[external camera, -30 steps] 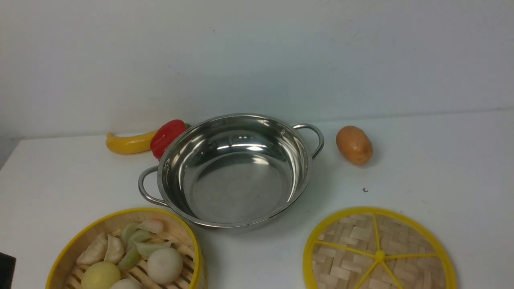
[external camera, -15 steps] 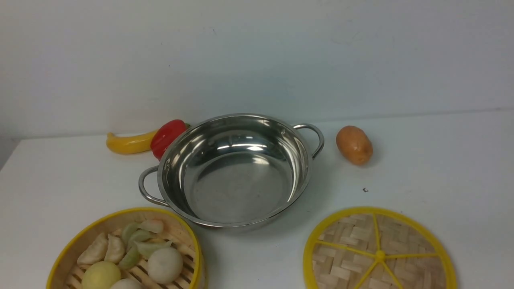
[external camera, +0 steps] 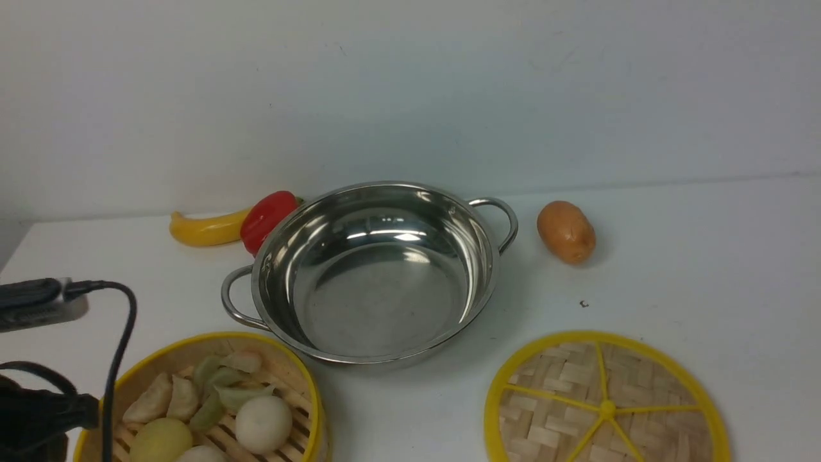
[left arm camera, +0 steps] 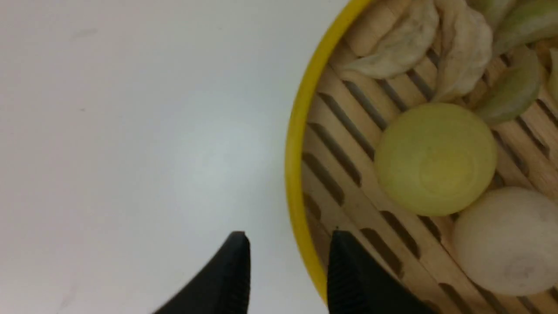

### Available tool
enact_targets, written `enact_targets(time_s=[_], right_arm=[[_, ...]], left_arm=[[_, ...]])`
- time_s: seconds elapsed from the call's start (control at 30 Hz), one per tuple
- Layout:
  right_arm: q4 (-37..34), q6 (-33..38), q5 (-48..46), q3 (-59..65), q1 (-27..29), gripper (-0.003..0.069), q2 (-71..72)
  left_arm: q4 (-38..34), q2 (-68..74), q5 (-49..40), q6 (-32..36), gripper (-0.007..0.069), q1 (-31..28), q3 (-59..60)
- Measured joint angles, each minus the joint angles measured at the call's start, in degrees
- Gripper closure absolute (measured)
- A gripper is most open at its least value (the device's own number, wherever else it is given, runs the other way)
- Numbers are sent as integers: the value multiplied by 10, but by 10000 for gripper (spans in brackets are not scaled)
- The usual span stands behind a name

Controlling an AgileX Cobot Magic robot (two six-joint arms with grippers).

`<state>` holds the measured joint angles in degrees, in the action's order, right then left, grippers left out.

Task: Place the steamer in the pot on the white table, and put the lid on the steamer.
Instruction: 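Grasp the rim of the steamer basket holding the buns with the left gripper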

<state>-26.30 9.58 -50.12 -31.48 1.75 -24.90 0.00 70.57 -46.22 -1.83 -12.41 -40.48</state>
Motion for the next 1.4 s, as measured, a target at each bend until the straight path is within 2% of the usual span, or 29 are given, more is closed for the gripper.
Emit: enact_targets(time_s=[0.43,0.5,0.6,0.73,0.9,1.03,1.1,1.23,1.33,1.4], right_arm=[[-8,17,-43,-27,0,414,-6],[-8,17,-44,-27,0,414,-6],[-8,19,-44,-27,0,414,-13],[-10,21,-48,-28,0,414,-27],[-18,47,-84,-29,0,414,-81],[-21,63,-97,-29,0,414,-122],[-21,72,-97,-29,0,414,-148],[-21,75,-96,-29,0,414,-177],[-21,77,-96,-29,0,414,-192],[-21,77,-96,-29,0,414,-199]], left_arm=[[-5,173,114,9,384,0,-1],[-5,199,128,9,410,0,-1],[8,216,131,5,575,0,-10],[33,217,114,0,597,-1,-18],[81,184,7,-12,594,-56,-61],[98,135,-70,18,591,-95,-116],[74,96,-116,53,591,-109,-181],[-27,81,-150,115,591,-96,-268],[-98,101,-165,141,591,-62,-322],[-117,130,-170,143,591,-26,-361]])
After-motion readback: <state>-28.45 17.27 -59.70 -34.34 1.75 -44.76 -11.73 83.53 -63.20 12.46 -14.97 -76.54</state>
